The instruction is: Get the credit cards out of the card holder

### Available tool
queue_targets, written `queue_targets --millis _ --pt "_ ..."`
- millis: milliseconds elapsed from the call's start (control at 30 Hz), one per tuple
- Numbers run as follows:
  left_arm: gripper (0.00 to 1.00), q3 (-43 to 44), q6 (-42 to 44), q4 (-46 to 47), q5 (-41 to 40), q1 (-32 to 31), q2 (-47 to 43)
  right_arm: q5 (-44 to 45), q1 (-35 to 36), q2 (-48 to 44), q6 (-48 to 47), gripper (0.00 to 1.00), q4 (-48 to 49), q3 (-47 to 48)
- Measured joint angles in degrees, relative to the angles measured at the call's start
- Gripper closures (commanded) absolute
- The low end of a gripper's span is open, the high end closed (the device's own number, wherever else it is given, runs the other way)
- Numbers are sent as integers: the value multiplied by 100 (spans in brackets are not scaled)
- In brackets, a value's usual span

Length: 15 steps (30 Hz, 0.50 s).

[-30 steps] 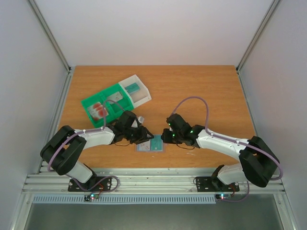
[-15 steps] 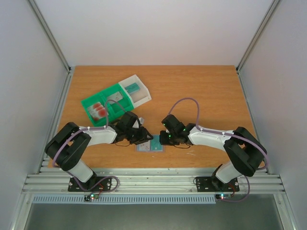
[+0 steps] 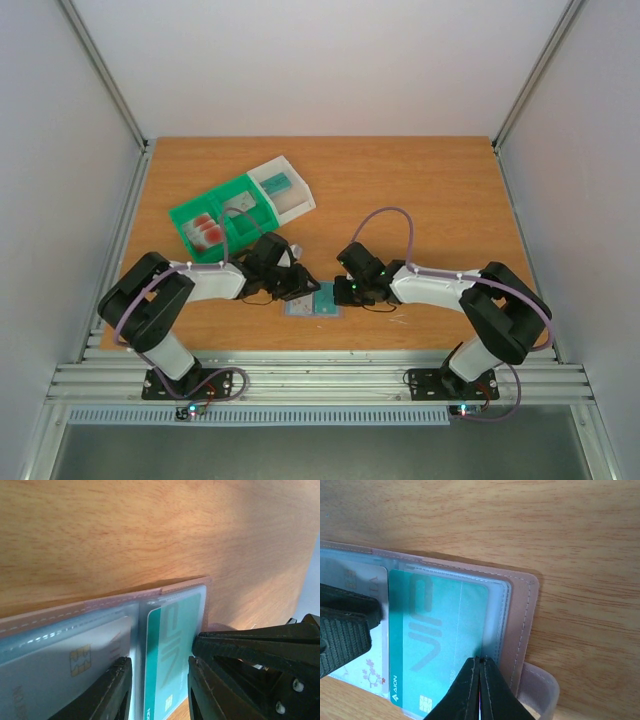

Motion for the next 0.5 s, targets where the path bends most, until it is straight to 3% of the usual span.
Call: queue_targets --millis 500 --pt "72 -4 -166 422 83 0 223 0 0 -63 26 98 212 -140"
